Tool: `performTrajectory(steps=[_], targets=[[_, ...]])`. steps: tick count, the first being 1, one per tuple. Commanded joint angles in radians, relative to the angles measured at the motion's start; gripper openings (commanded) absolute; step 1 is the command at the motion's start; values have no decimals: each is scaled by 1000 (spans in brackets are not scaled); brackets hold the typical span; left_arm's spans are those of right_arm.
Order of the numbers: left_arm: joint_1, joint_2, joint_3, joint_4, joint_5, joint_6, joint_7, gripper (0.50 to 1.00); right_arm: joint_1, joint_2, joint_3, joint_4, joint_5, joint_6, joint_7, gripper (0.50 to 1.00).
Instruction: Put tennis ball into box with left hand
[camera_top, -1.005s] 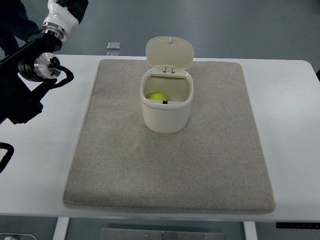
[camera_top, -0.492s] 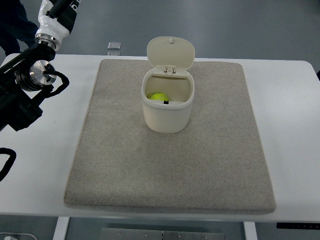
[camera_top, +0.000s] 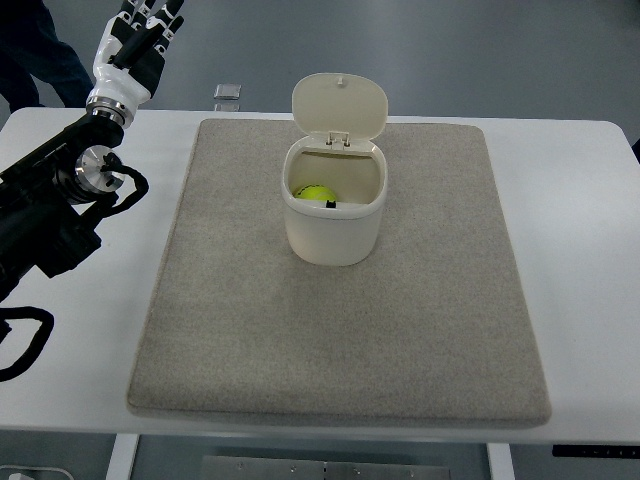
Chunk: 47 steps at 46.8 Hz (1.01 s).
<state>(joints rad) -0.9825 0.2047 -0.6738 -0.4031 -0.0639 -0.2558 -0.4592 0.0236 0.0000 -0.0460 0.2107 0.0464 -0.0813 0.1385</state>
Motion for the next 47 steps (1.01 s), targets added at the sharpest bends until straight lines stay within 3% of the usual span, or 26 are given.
performTrajectory(steps=[1, 47], targets=[[16, -8, 0, 13, -1, -14, 1, 990, -1, 0, 0, -1, 1, 0, 1, 938], [33, -8, 3, 10, 1, -23, -4, 990, -1, 0, 0, -1, 0, 0, 1, 938]])
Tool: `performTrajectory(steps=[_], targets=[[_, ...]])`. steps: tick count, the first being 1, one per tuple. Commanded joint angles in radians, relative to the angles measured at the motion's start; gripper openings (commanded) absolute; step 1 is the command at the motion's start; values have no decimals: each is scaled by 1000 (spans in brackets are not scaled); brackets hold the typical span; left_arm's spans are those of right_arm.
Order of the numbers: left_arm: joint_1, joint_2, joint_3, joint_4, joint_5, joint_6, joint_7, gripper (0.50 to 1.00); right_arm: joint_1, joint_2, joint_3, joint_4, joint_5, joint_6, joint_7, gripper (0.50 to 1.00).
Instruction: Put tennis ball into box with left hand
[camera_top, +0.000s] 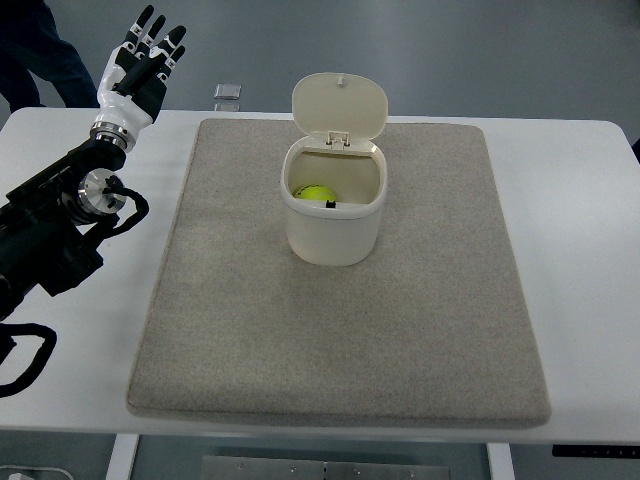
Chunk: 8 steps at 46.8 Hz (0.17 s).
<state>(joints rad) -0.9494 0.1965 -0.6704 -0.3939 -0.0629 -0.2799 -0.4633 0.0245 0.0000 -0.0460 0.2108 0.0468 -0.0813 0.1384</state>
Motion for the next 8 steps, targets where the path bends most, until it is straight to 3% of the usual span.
performTrajectory(steps=[1, 8], targets=[[0, 0, 0, 1, 0, 1, 0, 990, 0, 0, 0, 1, 1, 0, 0, 938], [1, 0, -2, 1, 0, 1, 0, 990, -2, 0, 3, 1, 1, 5, 1, 938]])
